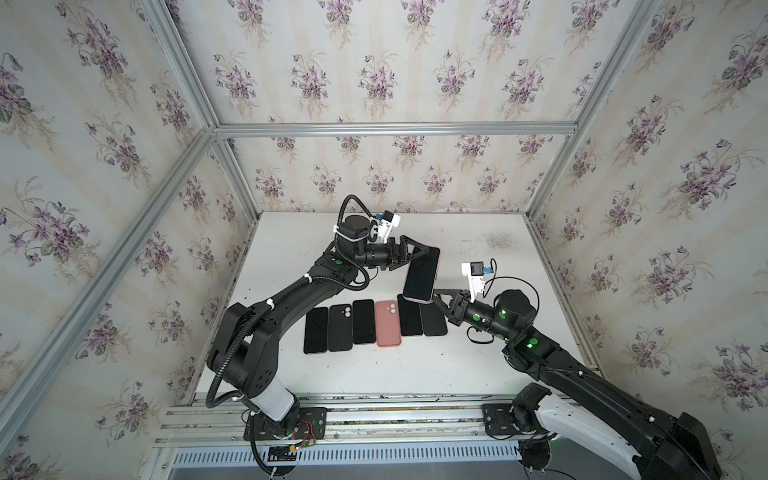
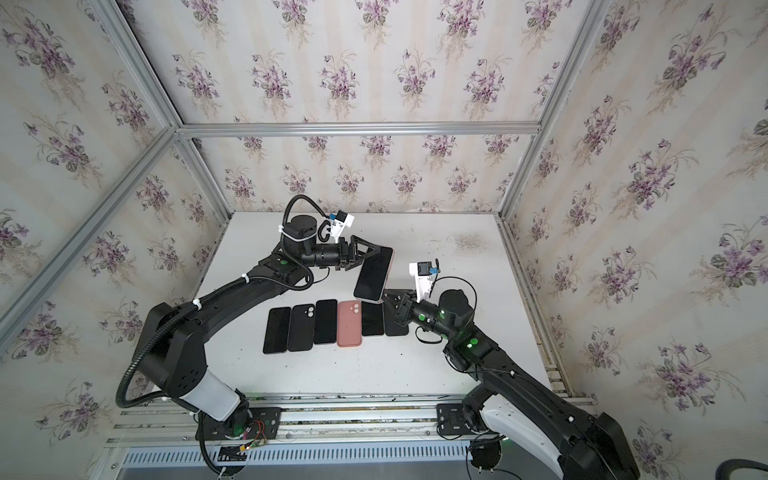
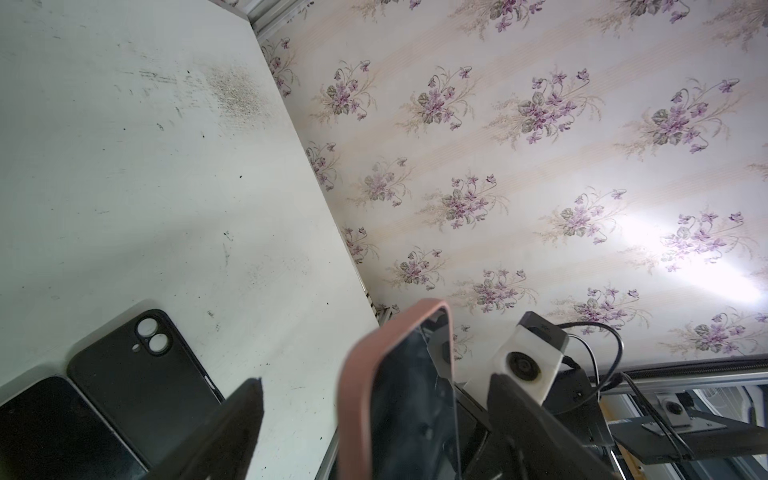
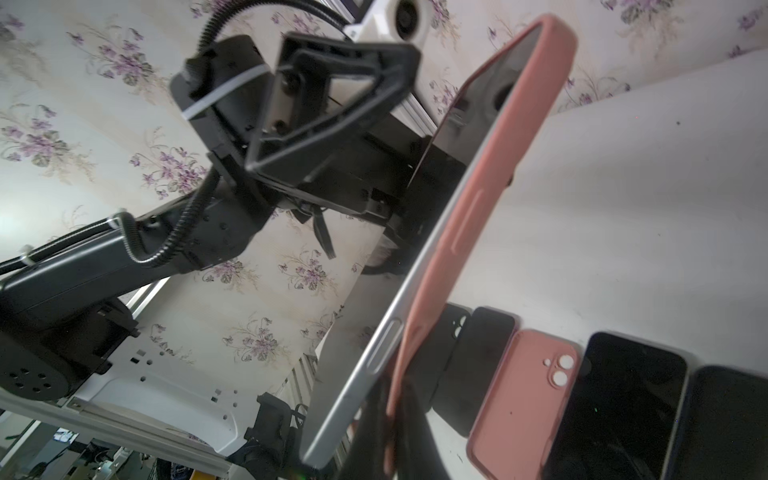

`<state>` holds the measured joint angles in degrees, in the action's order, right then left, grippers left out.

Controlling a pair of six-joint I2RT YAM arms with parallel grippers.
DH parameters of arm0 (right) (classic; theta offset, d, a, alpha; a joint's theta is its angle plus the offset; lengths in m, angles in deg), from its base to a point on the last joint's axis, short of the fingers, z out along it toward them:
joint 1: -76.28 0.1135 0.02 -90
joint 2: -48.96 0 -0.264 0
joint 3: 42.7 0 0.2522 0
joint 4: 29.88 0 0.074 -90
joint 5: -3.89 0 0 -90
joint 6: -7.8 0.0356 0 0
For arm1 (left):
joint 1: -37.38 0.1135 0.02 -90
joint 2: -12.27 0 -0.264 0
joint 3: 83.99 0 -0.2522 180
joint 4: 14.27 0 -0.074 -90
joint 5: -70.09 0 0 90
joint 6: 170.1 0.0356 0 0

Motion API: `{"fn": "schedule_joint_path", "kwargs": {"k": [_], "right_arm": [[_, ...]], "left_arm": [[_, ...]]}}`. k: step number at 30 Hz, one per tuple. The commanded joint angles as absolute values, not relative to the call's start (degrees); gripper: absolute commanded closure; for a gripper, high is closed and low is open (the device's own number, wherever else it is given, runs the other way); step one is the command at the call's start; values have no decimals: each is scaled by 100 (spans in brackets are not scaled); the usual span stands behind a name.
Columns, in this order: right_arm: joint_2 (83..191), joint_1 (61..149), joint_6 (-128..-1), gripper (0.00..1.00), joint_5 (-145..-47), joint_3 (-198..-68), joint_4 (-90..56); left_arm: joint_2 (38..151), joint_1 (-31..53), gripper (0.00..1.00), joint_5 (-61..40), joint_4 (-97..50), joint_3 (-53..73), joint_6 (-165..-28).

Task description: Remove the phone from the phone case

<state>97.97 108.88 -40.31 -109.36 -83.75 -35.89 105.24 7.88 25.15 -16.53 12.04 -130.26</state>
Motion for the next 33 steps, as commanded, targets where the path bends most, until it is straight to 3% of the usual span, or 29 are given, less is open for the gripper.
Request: {"fn": "schedule_joint_path", "kwargs": {"k": [1, 3, 10, 19, 22, 33], "right_arm": [[9783, 10804, -3790, 100, -10868, -8507, -3384], [9774, 10769, -3701, 100, -10844, -8503, -3293], [9826, 10753, -3481, 100, -10815, -8566, -2900], [9905, 10353, -3190, 100, -10931, -8713, -2587], [9965, 10344, -3136, 100, -11004, -8713, -2639], [10042, 10336, -3062, 100, -11062, -8731, -2674]], "left_arm": [[10467, 754, 8, 2128, -1950, 1122, -12592], [10429, 725, 0, 1972, -2278, 1083, -12331], [10259, 421, 0, 1304, -3798, 694, -10964], [9902, -559, 1, -368, -5505, 428, -8576], [9977, -823, 2, -883, -5783, 250, -8159], [10403, -1273, 12, -1341, -6166, -174, -7423]]}}
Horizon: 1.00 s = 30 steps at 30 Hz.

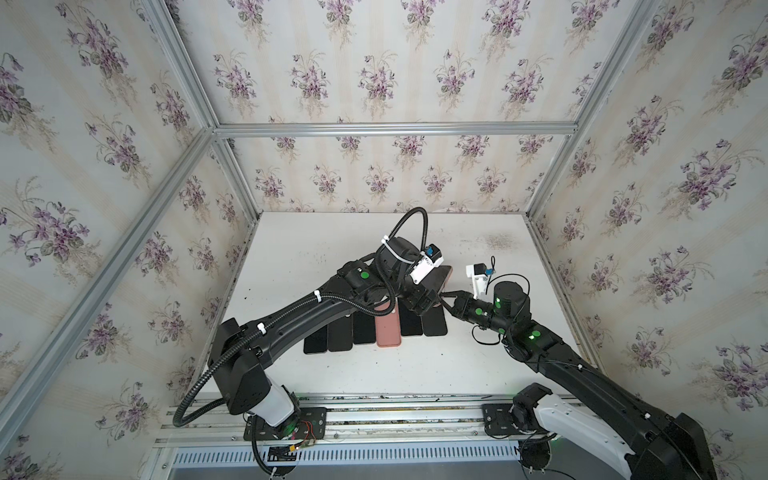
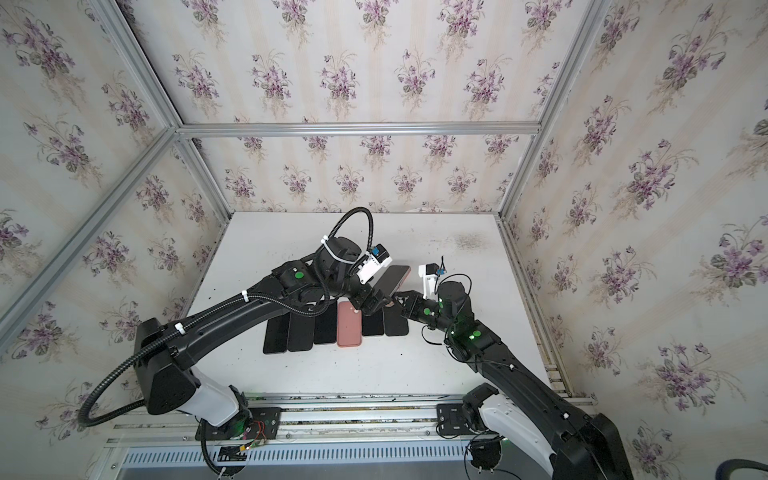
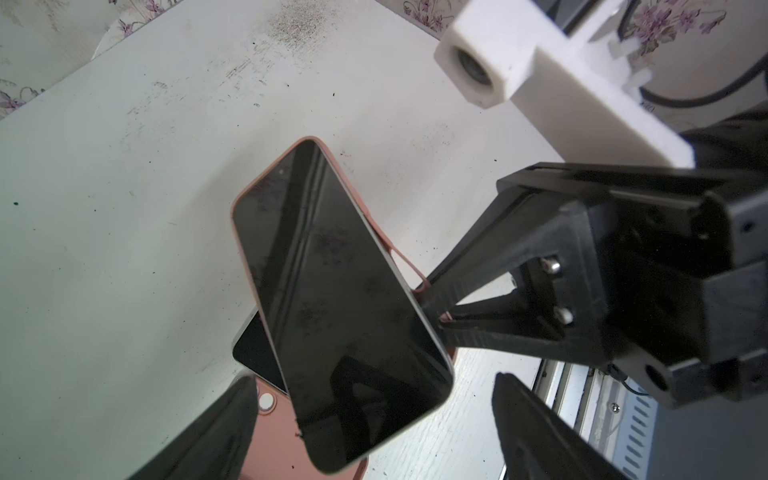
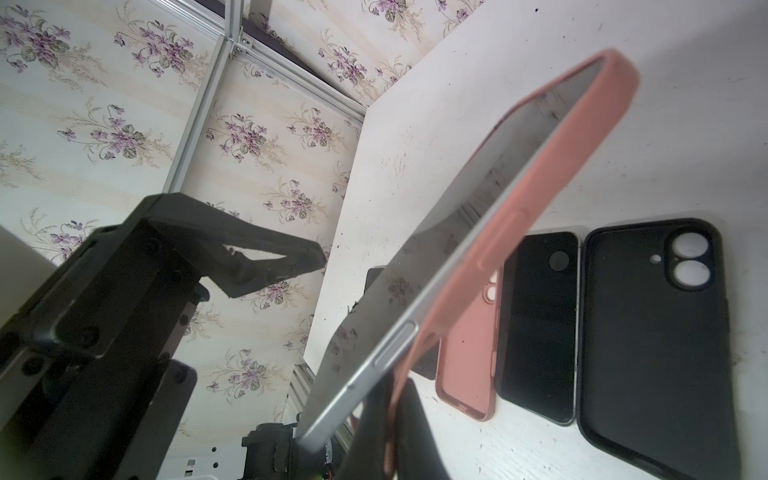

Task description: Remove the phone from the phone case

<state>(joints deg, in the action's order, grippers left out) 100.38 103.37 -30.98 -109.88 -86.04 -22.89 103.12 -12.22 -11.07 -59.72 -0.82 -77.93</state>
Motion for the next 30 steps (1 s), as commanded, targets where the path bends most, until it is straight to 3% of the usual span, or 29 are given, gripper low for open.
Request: {"fn": "schedule_joint_path", "kwargs": {"k": [1, 11, 17, 30], "right_arm": [[10046, 10335, -3055, 100, -11059, -8731, -2676], [10089, 10335, -2982, 100, -11139, -8718, -2805], [10158, 10335, -2931, 100, -11194, -8757, -2842], [10082, 10335, -2824, 100, -11170, -8748, -2776]], "left_arm": [[10435, -1301, 12, -1380, -6193, -209, -7394], [10640, -1412, 34, -2387, -6290, -479, -7229], [10701, -1499, 44, -2499, -6280, -489, -7176], [10686, -1685, 79, -2565, -6084, -304, -7227]]}}
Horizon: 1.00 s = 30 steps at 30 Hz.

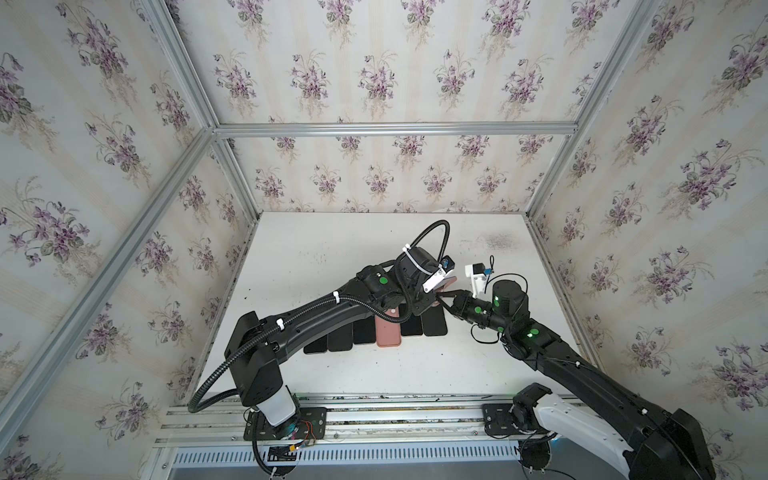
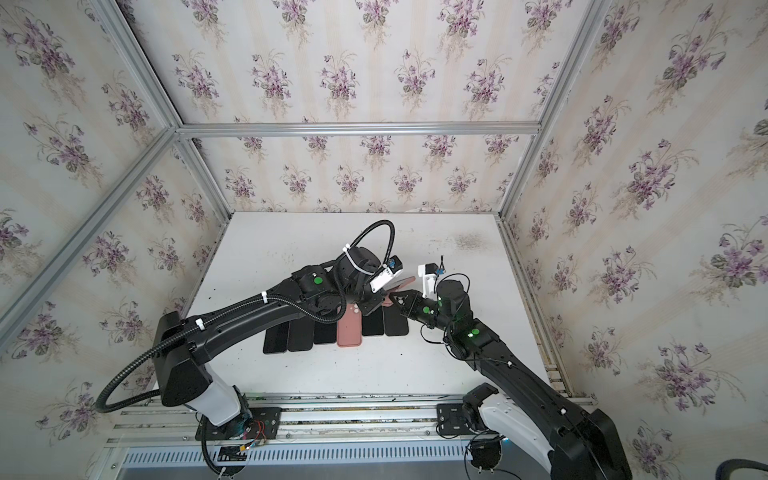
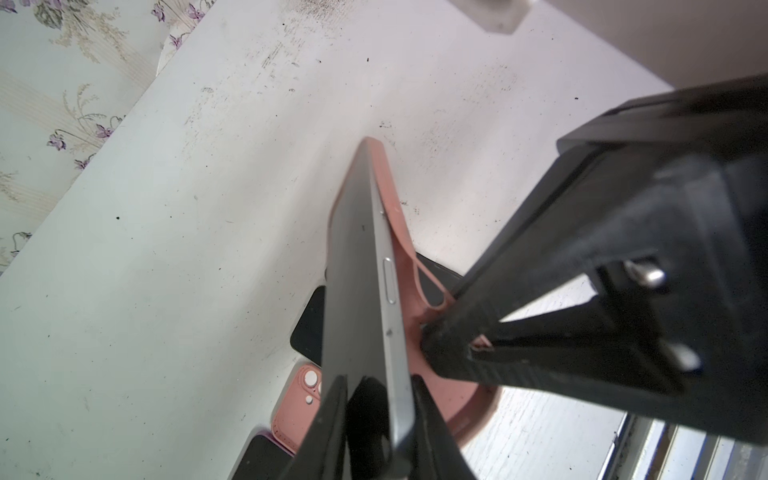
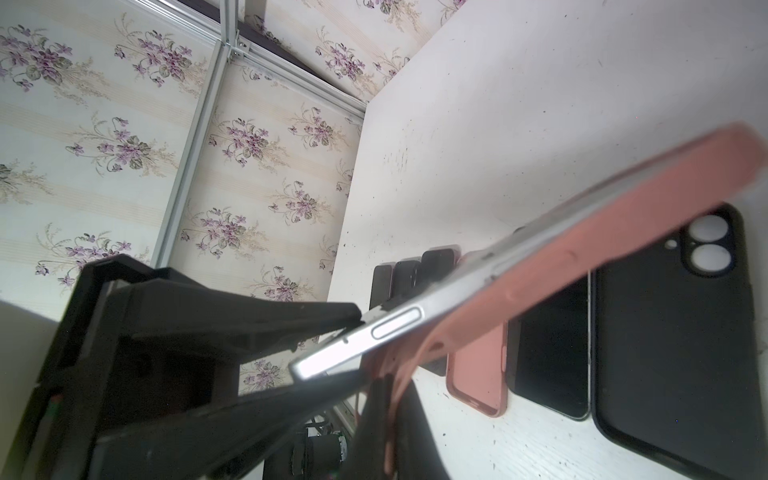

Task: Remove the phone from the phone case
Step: 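Pull the pink case off with the right gripper while the left grips the silver phone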

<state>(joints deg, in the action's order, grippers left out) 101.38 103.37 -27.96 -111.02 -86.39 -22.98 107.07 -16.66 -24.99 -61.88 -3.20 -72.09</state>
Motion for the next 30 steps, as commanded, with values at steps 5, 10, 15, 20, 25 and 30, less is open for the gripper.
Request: {"fn": "schedule_joint_path", "kwargs": {"k": [5, 10, 15, 20, 25, 30], "right_arm": [[10021, 10326, -2824, 100, -11135, -8750, -2644], [9967, 10310, -2830, 100, -11067, -8798, -2350], [10020, 10185, -3167, 100, -10710, -9212, -839], [10454, 9720, -3651, 100, -10694, -9642, 1007], [10575, 8926, -4063, 100, -10735, -9691, 1944], [10569, 8131, -4860, 100, -10297, -9954, 2775]], "left_arm": [[10675, -1702, 88, -2497, -6061, -343, -7357], [10649, -1709, 93, -2457, -6068, -446, -7475], [10482, -1728, 95, -2668, -6109, -508, -7703], [10394, -1896, 96, -3021, -6319, -495, -7936], [10534, -2137, 97, -3372, -6659, -627, -8240], [11137, -2423, 97, -3992, -7488, -1354, -8523]]}}
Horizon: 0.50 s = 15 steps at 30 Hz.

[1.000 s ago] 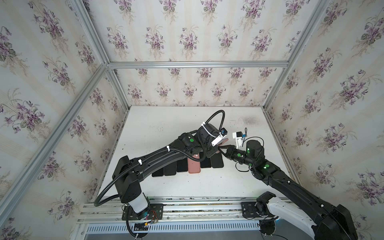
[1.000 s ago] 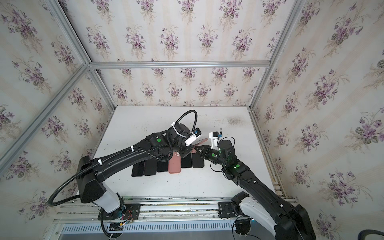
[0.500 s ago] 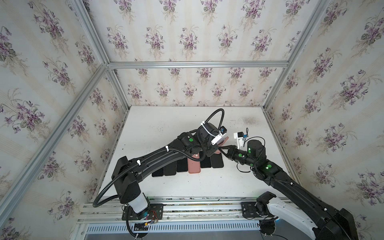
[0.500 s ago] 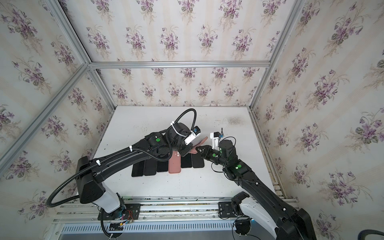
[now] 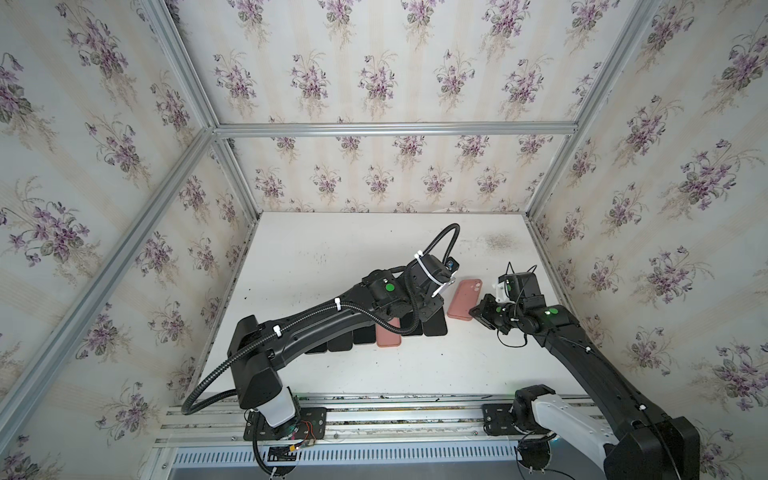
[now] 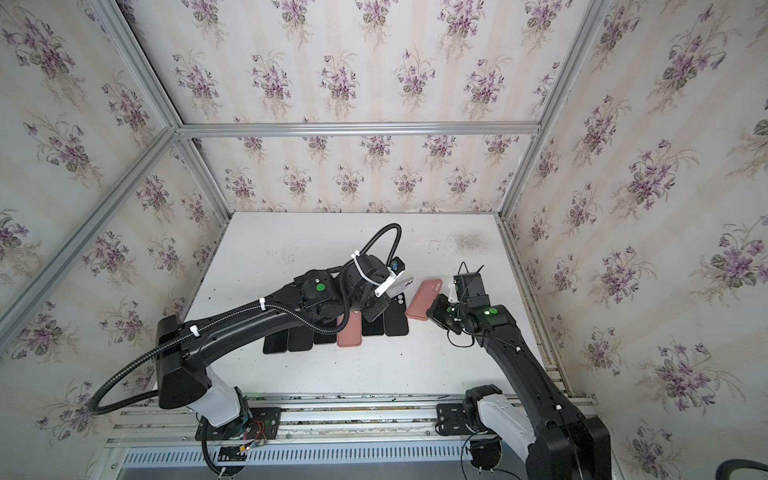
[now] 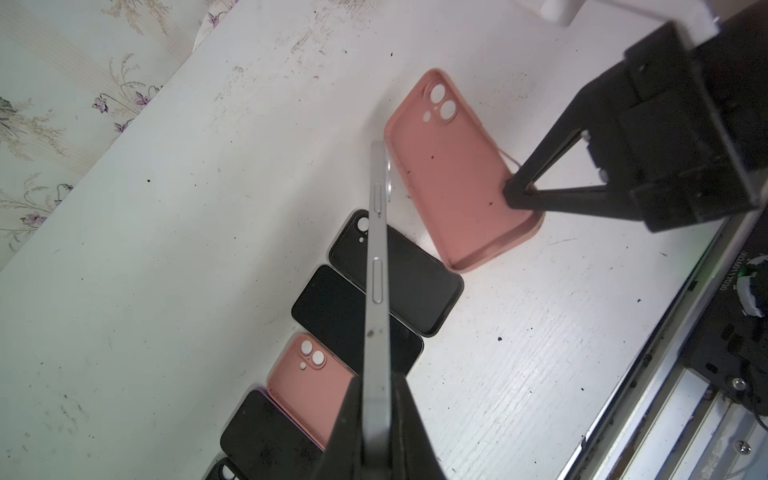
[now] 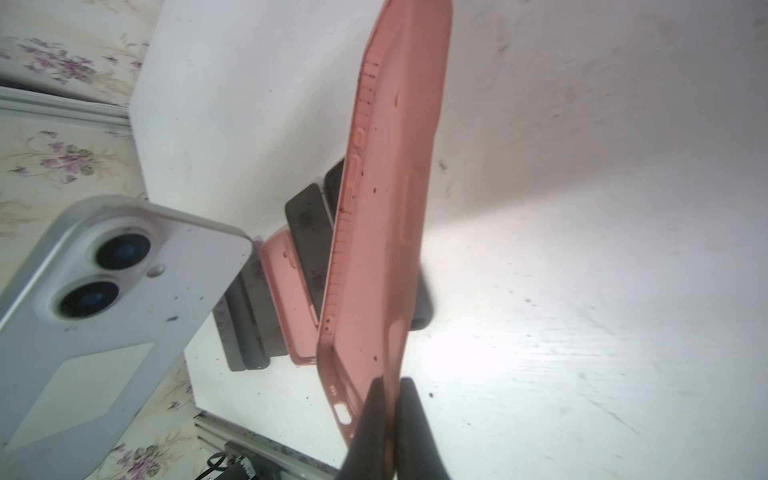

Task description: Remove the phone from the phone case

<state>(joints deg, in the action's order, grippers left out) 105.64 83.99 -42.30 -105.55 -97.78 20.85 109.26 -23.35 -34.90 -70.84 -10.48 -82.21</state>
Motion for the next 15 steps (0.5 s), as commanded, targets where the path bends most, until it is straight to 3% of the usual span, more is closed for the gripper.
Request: {"fn": "schedule_joint_path", "kwargs": {"k": [1, 15], "right_arm": [[10602, 7989, -4959, 100, -10321, -9977, 2827], [11085, 7352, -6184, 100, -10169, -9897, 2455]], "left_arm": [[11296, -2467, 97, -4079, -7639, -1509, -8594], [13824, -3204, 96, -4882, -9315, -4247, -9294]]}}
